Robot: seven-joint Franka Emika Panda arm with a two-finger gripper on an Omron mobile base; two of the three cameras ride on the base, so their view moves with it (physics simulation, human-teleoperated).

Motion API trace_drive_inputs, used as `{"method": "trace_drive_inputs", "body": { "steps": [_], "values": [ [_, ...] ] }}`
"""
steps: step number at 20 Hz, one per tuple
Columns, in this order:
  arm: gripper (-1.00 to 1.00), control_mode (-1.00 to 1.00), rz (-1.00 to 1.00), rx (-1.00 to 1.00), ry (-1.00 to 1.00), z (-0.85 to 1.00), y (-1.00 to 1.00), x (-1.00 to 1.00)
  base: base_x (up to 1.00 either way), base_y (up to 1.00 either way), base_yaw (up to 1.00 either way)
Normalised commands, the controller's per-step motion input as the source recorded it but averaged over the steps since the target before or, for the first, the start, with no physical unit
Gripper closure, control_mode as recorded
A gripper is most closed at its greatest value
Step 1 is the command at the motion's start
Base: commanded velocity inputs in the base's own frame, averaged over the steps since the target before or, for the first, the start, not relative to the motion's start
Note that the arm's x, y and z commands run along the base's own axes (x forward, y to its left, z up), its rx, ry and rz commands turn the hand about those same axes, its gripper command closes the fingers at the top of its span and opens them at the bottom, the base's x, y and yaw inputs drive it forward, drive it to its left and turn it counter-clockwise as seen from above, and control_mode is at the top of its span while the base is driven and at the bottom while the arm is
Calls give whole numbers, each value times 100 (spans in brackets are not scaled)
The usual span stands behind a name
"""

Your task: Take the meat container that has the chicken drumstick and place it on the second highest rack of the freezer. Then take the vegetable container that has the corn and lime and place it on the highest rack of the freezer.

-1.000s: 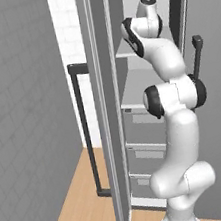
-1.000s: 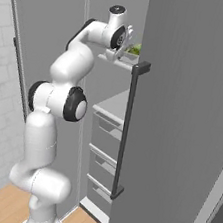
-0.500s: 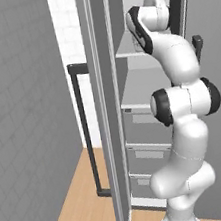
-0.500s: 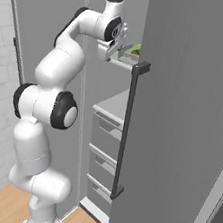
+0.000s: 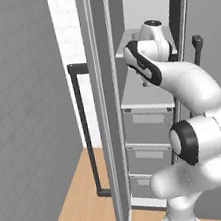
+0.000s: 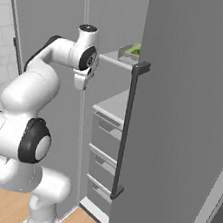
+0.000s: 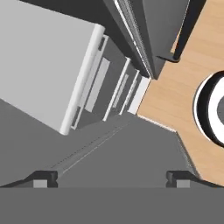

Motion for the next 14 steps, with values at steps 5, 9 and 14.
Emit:
{"method": "trace_drive_inputs", "body": {
  "steps": [5, 9, 14],
  "values": [
    [-100, -100, 43, -11, 0, -100, -40, -100, 0, 0, 0],
    [-100, -100, 53, -19, 0, -94, -35, -100, 0, 0, 0],
    [-100, -100, 52, -21, 0, -38, -9, -100, 0, 0, 0]
  ]
}}
